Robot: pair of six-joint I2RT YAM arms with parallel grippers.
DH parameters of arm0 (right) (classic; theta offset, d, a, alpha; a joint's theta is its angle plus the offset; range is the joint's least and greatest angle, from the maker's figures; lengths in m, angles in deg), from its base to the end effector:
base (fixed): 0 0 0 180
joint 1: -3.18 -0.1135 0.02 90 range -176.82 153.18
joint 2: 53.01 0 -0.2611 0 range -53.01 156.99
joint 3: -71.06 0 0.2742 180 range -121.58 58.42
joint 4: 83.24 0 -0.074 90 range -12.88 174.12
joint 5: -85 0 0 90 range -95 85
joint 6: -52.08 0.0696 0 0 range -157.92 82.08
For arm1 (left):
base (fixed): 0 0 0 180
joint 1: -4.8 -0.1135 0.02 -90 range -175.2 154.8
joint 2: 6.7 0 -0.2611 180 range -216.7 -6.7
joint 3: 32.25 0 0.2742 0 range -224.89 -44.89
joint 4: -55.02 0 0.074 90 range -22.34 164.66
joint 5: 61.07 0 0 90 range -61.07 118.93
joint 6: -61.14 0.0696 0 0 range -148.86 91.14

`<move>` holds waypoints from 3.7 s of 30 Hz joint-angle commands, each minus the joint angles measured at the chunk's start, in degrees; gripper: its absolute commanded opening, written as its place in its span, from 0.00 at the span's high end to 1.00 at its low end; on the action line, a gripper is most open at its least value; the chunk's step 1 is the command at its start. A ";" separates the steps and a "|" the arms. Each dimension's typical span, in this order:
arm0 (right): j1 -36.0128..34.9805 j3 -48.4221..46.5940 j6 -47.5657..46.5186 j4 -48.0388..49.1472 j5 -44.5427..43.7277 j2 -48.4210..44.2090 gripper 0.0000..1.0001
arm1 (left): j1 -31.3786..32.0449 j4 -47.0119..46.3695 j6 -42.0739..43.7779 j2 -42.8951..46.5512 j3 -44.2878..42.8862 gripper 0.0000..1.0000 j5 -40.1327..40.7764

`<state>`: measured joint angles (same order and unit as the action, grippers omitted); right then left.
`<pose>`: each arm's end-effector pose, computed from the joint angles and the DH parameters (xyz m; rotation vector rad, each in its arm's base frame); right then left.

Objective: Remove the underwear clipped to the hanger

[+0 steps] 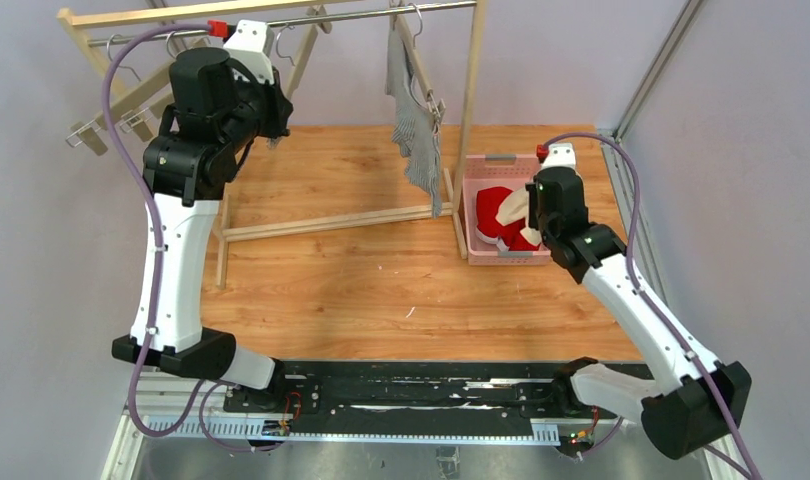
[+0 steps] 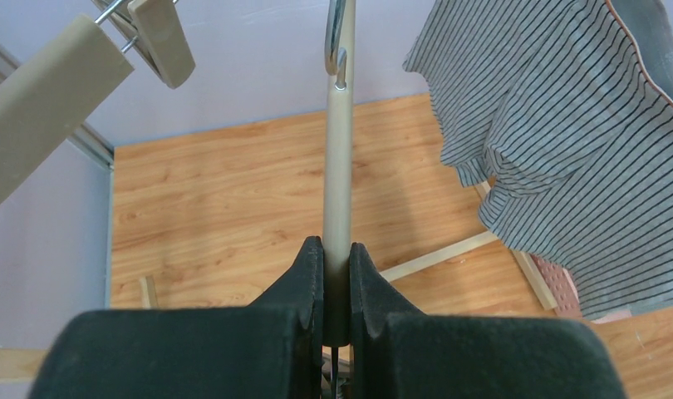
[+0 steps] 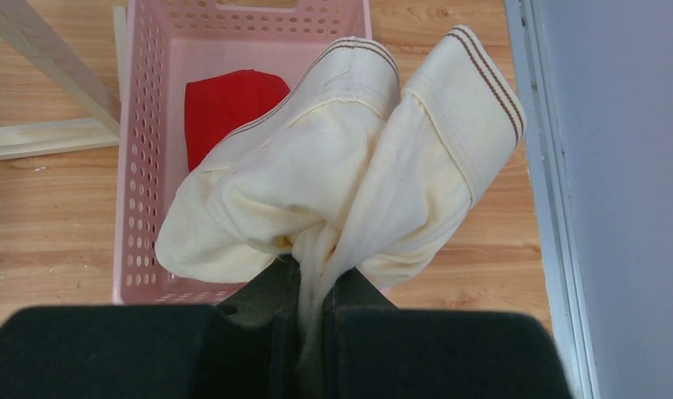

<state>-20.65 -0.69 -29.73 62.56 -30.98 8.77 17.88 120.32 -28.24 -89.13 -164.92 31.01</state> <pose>0.2786 0.0897 0.3350 0.0226 1.9494 -0.0837 0.2924 -0.0653 0.5458 0.1935 1.8249 -0.1195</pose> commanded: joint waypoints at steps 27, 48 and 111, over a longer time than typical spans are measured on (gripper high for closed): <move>7.22 -0.61 -0.48 12.60 13.80 28.15 0.99 | -3.44 -12.13 -5.29 9.16 7.67 1.00 -5.32; 7.22 -3.80 0.67 10.60 15.61 33.69 0.99 | -7.00 -12.78 -6.19 4.40 8.77 1.00 -3.78; -20.68 -16.98 -10.12 25.62 7.69 17.53 0.99 | 16.10 -16.98 -4.70 -9.89 -13.09 0.40 -7.68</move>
<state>-38.97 -16.73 -36.25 85.33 -19.81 26.63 33.55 106.42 -31.93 -98.60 -177.62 20.59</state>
